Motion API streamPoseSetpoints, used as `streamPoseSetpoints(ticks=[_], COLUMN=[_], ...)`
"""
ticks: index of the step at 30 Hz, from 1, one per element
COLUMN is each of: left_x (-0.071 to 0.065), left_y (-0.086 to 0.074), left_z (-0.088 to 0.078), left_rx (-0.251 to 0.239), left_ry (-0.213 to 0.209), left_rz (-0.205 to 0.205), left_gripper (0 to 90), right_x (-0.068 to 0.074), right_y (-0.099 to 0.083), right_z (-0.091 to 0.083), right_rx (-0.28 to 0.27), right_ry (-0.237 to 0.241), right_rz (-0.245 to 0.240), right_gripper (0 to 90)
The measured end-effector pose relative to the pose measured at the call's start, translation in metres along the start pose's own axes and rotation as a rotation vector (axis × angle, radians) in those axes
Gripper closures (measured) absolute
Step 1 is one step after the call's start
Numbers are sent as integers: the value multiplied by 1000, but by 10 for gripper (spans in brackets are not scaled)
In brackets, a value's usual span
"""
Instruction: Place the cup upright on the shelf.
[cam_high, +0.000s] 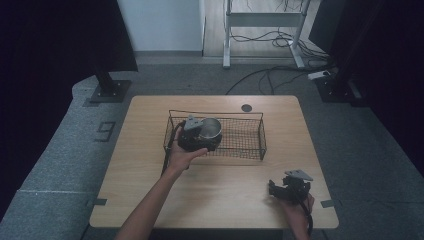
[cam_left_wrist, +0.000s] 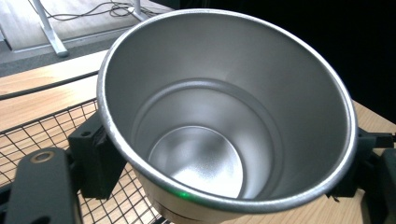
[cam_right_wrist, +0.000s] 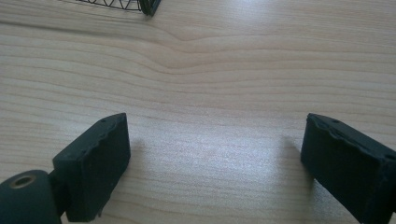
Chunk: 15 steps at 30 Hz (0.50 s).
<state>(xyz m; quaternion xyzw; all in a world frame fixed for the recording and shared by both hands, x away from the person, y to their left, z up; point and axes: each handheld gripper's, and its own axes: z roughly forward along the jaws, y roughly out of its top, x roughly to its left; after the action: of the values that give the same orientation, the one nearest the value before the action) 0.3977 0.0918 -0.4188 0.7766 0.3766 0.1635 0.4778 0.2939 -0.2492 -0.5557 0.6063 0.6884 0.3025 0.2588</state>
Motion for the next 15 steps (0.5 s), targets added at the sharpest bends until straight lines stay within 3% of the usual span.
streamPoseSetpoints(ticks=[15], left_x=[6], left_y=[7], left_z=[10], left_rx=[12], left_ry=[12], left_rz=[-11], left_gripper=[176], right_x=[0], right_y=[0], right_z=[0], right_rx=[-1], right_ry=[0], right_rz=[-1], right_gripper=[80])
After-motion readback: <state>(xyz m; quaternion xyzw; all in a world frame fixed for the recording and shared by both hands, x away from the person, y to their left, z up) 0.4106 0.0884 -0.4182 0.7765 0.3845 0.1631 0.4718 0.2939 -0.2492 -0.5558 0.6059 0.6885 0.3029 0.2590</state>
